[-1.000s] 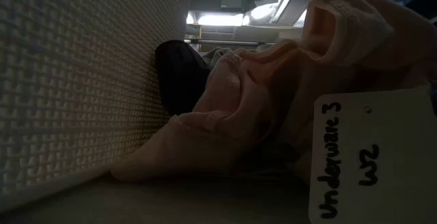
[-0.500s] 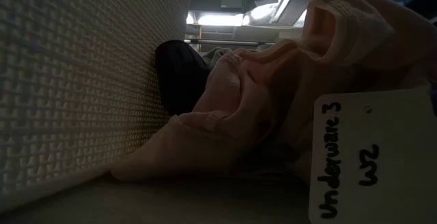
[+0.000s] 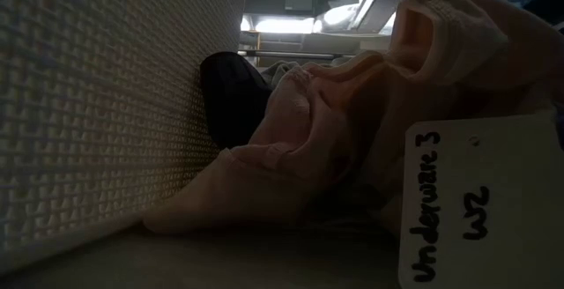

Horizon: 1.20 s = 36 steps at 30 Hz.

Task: Sort clothes
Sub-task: Put the white sock into the top white laundry bin

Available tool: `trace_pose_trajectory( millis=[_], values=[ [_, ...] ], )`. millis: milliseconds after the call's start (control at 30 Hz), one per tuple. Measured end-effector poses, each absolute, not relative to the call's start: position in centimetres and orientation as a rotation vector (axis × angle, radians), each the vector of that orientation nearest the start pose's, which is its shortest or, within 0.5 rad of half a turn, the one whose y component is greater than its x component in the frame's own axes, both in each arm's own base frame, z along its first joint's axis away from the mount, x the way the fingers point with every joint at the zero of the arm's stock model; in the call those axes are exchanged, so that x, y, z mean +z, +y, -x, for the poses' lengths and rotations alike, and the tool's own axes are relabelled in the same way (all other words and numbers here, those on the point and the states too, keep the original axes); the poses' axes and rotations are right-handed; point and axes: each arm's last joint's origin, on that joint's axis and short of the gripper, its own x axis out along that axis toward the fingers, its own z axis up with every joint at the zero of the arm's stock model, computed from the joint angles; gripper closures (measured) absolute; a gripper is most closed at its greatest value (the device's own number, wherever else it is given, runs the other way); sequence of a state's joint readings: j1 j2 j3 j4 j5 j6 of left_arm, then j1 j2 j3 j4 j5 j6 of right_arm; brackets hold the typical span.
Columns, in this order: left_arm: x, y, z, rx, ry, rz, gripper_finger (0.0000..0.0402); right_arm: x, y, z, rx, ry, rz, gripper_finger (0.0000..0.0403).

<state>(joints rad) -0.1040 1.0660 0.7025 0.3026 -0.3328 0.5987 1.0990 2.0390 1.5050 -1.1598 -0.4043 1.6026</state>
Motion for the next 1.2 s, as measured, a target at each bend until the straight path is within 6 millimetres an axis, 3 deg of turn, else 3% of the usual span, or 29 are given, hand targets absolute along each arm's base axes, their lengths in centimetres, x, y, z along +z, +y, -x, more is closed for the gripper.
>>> trace_pose_trajectory(
  millis=[167, 333, 767, 1200],
  values=[
    [29.8, -1.5, -23.7, 0.204, 0.125, -0.609, 0.0243, 19.4, 32.5, -16.0, -0.468, 1.923, -0.385, 0.0371],
    [29.8, -1.5, -23.7, 0.204, 0.125, -0.609, 0.0243, 22.6, 30.7, -17.3, -0.465, 1.807, -0.388, 0.0395],
    [29.8, -1.5, -23.7, 0.204, 0.127, -0.603, 0.0243, 29.5, 23.3, -20.1, -0.516, 1.458, -0.451, 0.0393],
    [30.1, -1.5, -23.7, 0.214, 0.095, -0.569, 0.0243, 35.0, 15.8, -19.9, -0.522, 1.216, -0.469, 0.0391]
  ],
)
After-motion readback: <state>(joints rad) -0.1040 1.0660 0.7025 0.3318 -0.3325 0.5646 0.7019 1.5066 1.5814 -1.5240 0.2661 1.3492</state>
